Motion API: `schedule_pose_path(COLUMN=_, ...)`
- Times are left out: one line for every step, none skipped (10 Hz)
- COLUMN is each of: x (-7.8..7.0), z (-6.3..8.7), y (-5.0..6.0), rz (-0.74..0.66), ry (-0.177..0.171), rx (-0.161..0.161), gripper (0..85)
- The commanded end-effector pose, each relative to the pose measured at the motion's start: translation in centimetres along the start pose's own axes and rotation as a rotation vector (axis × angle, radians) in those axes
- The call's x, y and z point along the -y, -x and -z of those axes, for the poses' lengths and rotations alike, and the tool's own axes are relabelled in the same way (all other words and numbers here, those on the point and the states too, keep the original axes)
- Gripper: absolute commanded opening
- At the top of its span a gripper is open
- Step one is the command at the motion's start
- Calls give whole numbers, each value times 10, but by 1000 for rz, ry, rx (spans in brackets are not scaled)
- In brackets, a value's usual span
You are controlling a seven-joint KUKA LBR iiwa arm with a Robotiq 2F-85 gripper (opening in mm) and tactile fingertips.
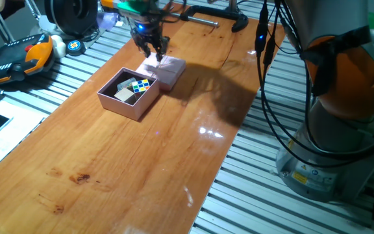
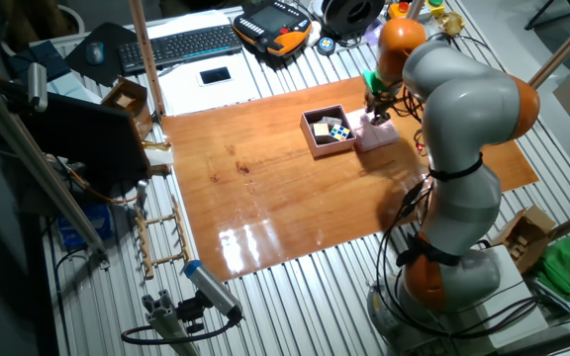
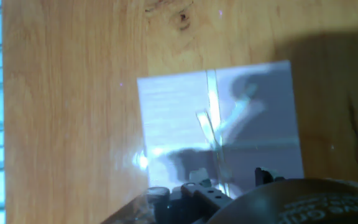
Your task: Take everything out of the gift box
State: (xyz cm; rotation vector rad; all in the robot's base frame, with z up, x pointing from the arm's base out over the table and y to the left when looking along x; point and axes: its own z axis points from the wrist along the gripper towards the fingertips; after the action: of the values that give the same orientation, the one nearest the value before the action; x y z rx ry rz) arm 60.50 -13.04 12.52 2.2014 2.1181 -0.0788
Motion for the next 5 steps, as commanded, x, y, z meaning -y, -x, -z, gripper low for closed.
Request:
schedule_pose_path(x=0, z=7, y=-15, rz=-9, ry=-6, rx=-2, gripper=447)
schedule_pose_path(x=0, z=14, y=-27, rz=-28, ry=-12, rx=-13, gripper=450)
schedule_pose_path(x=0, z=18, y=-43, rz=-40, ry=-12, rx=-14, gripper=450)
schedule_pose_path(x=2, z=18, y=-57, rz=-46, ry=-7, rx=-13, gripper=450)
schedule_pose_path(x=5, z=16, y=-69, rz=-48, ry=-2, rx=-10, gripper=450)
